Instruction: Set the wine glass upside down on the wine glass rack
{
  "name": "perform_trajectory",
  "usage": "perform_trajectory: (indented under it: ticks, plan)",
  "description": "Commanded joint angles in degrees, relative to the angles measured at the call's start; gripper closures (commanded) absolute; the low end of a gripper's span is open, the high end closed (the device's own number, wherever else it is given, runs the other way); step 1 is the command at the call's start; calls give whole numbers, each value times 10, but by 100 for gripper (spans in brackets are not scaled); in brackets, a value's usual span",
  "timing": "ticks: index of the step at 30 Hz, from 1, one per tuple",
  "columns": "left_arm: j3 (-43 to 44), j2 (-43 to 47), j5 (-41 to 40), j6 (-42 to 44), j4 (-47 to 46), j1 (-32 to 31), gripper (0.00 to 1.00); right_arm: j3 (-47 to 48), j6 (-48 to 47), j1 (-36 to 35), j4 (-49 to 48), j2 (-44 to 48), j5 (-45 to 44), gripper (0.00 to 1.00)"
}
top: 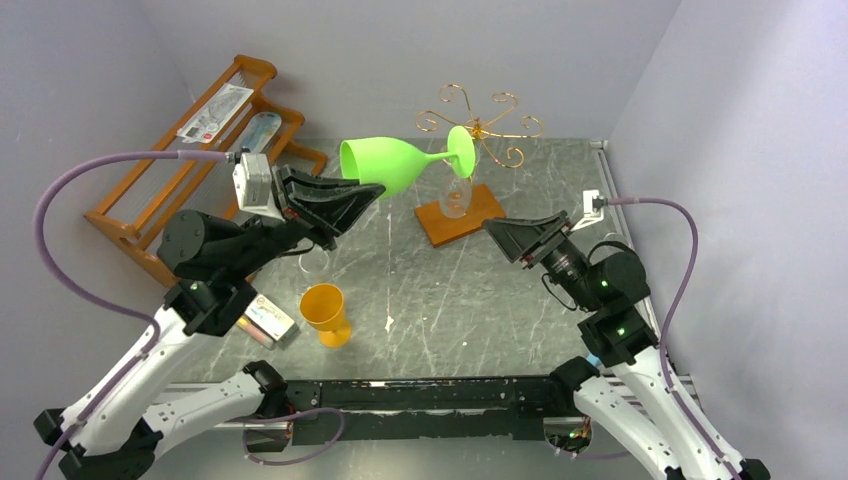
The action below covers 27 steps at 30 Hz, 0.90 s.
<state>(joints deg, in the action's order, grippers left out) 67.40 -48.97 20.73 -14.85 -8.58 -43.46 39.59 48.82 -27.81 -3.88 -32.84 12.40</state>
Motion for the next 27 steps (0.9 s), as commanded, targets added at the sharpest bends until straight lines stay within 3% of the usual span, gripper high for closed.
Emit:
perform_trajectory:
  ticks: [1, 8, 13, 20, 27]
  plan:
    - [-28, -33, -16, -88, -199, -1, 95, -37, 57, 2, -166, 18, 18, 40]
    - [-59, -94, -47, -170, -353, -6, 95, -21, 96, 2, -252, -12, 19, 39]
    - [-87, -145, -67, -156, -484, -42, 95, -26, 213, 1, -354, -66, -21, 38]
    - [-41, -225, -57, -130, -547, -73, 95, 32, 216, 0, -333, -96, -110, 37]
    - [-42, -240, -90, -121, -588, -87, 95, 34, 257, 0, -393, -110, -170, 38]
